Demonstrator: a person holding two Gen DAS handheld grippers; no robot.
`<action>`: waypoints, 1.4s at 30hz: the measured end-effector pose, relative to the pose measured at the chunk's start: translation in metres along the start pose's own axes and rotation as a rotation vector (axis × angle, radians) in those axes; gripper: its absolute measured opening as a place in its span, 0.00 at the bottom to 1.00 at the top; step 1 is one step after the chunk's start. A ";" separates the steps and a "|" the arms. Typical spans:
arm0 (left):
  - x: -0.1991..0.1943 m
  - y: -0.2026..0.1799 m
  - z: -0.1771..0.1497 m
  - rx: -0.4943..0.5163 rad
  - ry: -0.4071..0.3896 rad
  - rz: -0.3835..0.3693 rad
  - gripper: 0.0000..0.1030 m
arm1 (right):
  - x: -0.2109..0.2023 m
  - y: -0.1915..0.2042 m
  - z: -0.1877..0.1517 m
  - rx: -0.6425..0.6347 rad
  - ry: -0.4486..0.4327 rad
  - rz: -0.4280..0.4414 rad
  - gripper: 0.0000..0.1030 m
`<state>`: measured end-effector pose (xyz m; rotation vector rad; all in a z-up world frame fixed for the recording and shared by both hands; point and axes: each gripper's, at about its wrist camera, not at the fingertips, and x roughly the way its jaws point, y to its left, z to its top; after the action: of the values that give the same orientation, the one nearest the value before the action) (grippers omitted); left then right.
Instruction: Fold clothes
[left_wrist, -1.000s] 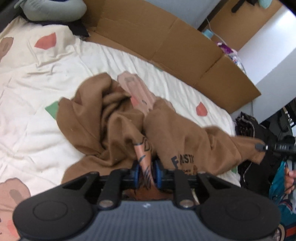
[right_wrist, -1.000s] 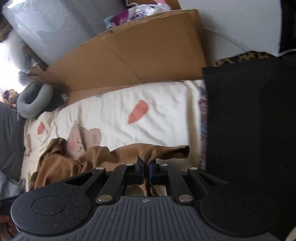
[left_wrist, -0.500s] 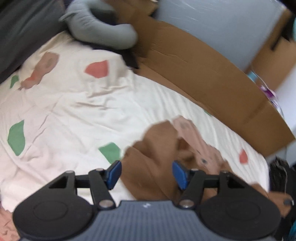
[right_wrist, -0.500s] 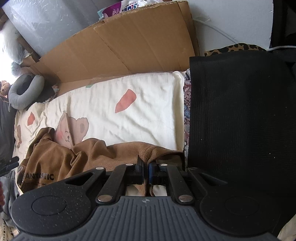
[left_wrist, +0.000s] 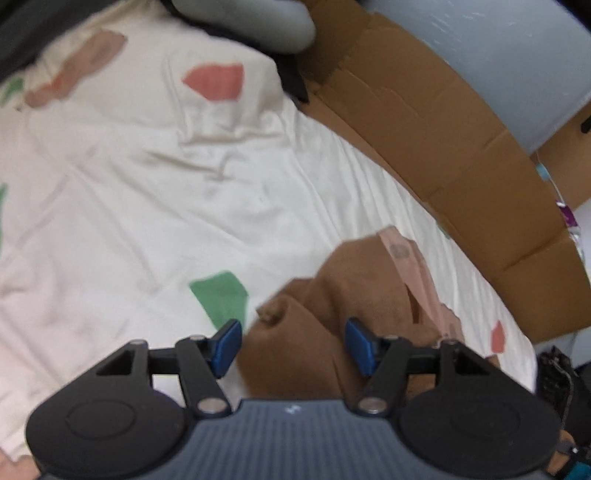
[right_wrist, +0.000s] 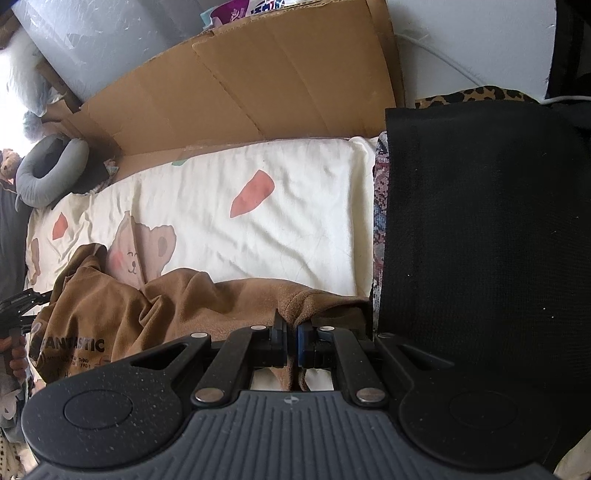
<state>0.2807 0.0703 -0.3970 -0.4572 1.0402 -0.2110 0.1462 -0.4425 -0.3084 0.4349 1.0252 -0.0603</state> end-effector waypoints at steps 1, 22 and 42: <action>0.002 0.001 -0.001 -0.005 0.008 -0.019 0.52 | 0.000 0.001 0.000 -0.004 0.001 0.001 0.03; -0.139 0.024 0.011 0.038 -0.240 0.168 0.02 | -0.007 -0.002 0.001 -0.003 -0.020 0.021 0.03; -0.212 0.109 -0.072 -0.127 -0.111 0.393 0.02 | -0.009 -0.007 -0.040 -0.013 0.114 0.024 0.03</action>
<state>0.1078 0.2283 -0.3121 -0.3652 1.0164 0.2289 0.1071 -0.4353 -0.3207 0.4420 1.1320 -0.0075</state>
